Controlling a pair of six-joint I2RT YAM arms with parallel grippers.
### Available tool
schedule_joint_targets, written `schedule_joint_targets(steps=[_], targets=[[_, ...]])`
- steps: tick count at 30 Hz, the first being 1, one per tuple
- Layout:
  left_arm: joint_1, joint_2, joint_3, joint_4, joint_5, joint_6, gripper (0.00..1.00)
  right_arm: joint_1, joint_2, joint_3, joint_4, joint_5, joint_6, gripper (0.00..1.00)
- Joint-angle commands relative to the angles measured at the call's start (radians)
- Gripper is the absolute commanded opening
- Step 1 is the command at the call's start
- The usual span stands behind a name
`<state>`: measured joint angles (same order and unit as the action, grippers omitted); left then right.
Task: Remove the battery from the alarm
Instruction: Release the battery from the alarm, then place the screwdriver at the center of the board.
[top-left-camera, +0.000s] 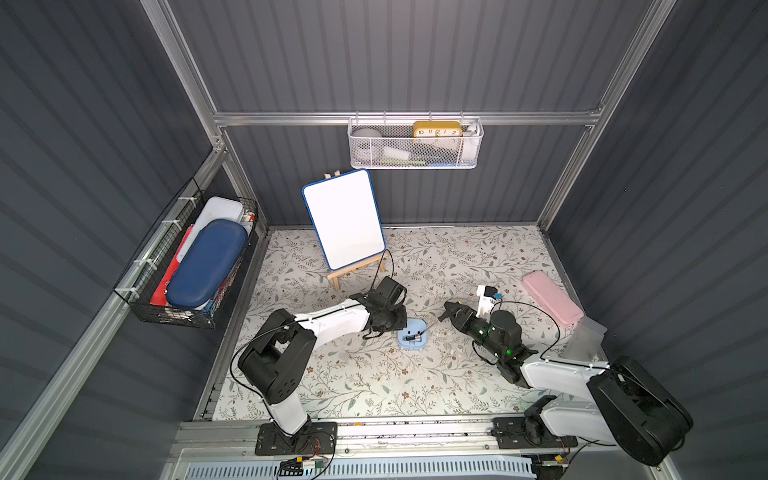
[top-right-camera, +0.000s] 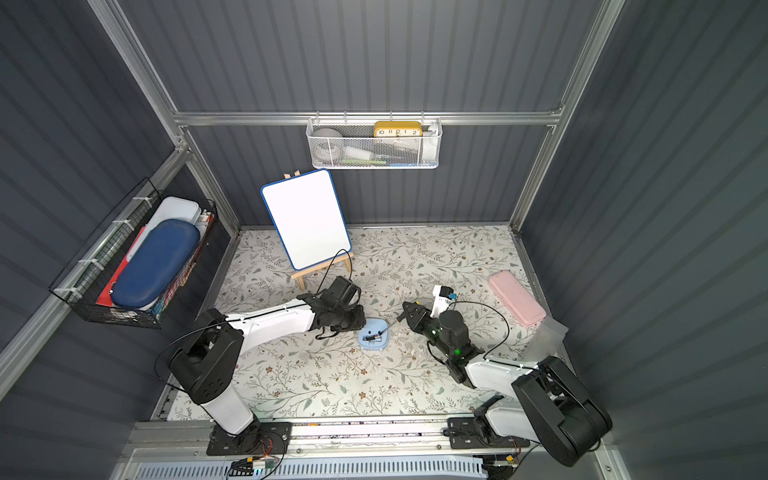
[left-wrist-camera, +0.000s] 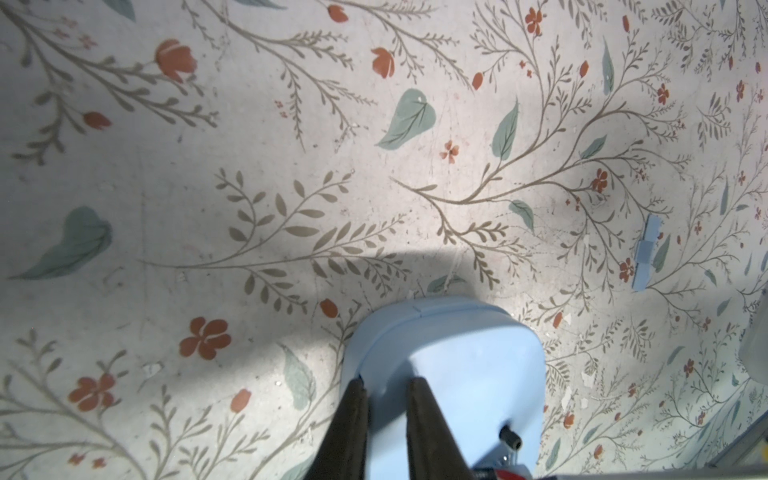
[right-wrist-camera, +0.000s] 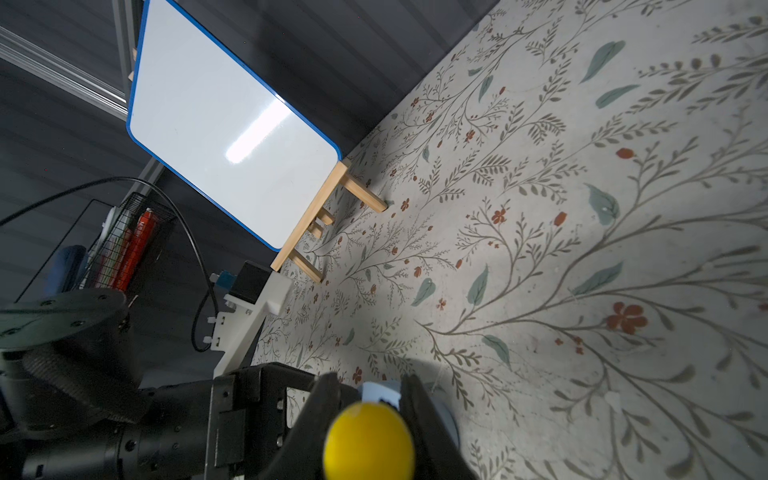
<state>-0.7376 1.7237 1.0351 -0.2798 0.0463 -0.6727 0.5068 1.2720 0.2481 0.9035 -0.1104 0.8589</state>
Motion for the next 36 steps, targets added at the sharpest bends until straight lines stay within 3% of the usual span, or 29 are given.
schedule_joint_targets(steps=[1,8,17,19,21,24,28,34,36], targets=[[-0.003,0.027,-0.029,-0.045,0.012,0.01,0.21,-0.002,0.007,0.004,0.054,-0.024,0.024,0.0],[-0.003,0.022,-0.029,-0.051,0.01,0.009,0.21,-0.002,-0.053,0.002,-0.046,0.01,-0.031,0.0],[-0.003,0.024,-0.018,-0.06,0.003,0.009,0.2,-0.002,-0.262,0.027,-0.28,0.108,-0.101,0.0],[-0.003,0.018,-0.014,-0.065,-0.002,0.009,0.2,-0.004,-0.288,0.09,-0.41,0.142,-0.136,0.0],[-0.003,0.004,-0.011,-0.08,-0.011,0.007,0.2,-0.004,-0.305,0.235,-0.713,0.181,-0.181,0.0],[-0.003,-0.033,-0.013,-0.104,-0.017,0.005,0.21,-0.018,-0.189,0.529,-1.171,0.161,-0.279,0.0],[-0.003,-0.08,-0.017,-0.106,-0.038,0.015,0.24,-0.039,0.119,0.853,-1.671,0.027,-0.407,0.0],[-0.002,-0.175,-0.054,-0.098,-0.06,0.009,0.29,-0.043,0.227,0.807,-1.626,-0.019,-0.423,0.0],[-0.002,-0.215,-0.074,-0.087,-0.062,0.005,0.3,-0.046,0.302,0.876,-1.723,-0.011,-0.441,0.0]])
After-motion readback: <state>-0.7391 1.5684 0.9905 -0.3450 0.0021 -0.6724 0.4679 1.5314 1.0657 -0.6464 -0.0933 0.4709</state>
